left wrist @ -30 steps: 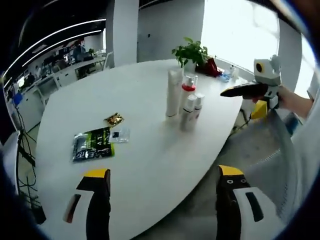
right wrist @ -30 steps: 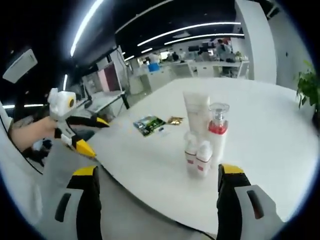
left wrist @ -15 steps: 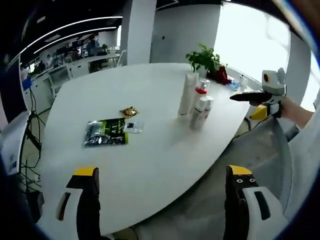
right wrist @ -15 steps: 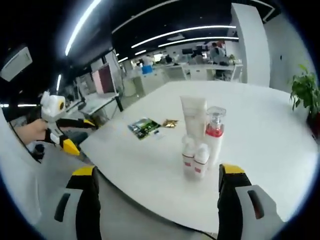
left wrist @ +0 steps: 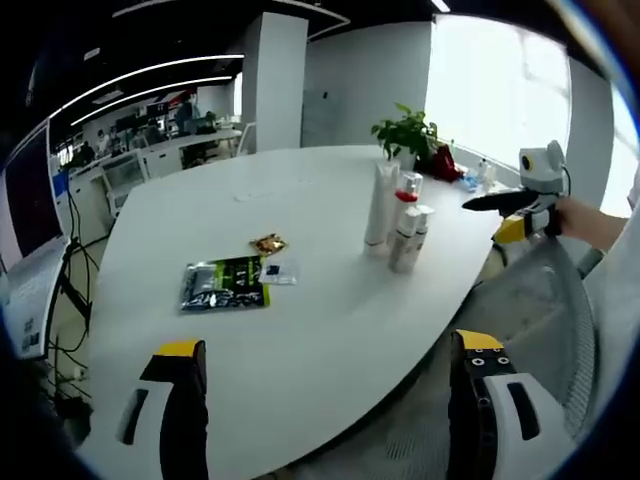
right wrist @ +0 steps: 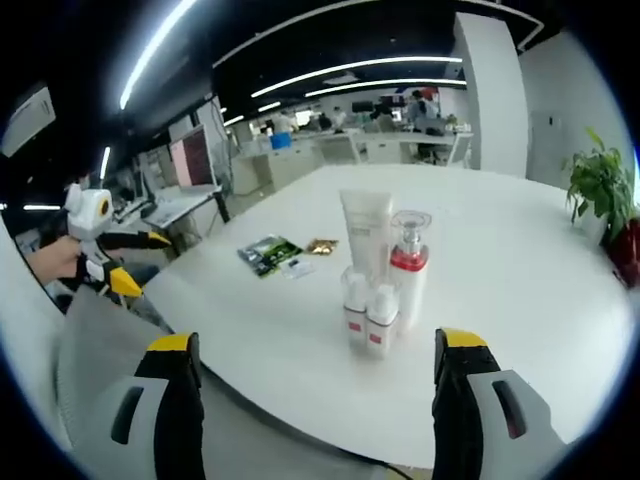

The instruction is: Arrange the skincare products in the storage area until every visible bottle or jar stands upright without overlapping.

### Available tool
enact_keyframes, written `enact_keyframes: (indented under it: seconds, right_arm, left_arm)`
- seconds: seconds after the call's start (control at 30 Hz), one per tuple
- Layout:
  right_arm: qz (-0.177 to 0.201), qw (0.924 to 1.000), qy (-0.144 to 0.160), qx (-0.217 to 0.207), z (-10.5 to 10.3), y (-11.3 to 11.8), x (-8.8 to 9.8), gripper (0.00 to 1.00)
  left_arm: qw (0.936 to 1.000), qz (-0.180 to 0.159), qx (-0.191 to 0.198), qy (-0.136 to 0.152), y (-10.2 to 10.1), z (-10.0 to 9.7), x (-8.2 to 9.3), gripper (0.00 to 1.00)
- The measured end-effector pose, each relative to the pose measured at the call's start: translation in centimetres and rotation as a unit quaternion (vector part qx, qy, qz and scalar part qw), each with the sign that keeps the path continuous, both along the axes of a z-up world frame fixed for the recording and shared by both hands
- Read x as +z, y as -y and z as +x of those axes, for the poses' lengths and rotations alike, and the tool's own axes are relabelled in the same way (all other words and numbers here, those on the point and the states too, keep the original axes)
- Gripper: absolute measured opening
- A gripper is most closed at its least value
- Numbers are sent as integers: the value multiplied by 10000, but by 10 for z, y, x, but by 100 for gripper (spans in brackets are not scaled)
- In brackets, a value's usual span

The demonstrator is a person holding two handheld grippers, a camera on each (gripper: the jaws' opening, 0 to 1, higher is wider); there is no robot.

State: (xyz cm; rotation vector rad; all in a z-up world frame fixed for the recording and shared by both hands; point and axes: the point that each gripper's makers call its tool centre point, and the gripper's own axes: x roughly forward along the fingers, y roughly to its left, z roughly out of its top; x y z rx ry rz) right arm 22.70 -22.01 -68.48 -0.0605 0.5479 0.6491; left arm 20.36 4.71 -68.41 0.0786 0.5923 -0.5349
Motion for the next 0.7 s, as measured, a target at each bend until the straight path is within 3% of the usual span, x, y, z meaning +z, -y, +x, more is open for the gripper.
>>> enact_keyframes:
  seconds: [0.4, 0.53, 0.7]
  right_arm:
    - [-45, 10000, 21, -75, 0, 3, 1, 95]
    - [-161, 9999, -22, 6, 0, 3, -3, 95]
    - [-177, 9998, -81, 52, -1, 1, -4, 94]
  left_arm:
    - [9997, -78, 195, -118, -13, 11, -9, 96]
    - [9995, 150, 135, -231, -13, 15, -16, 96]
    - [9992, 118, 228, -318, -12, 27, -19, 96]
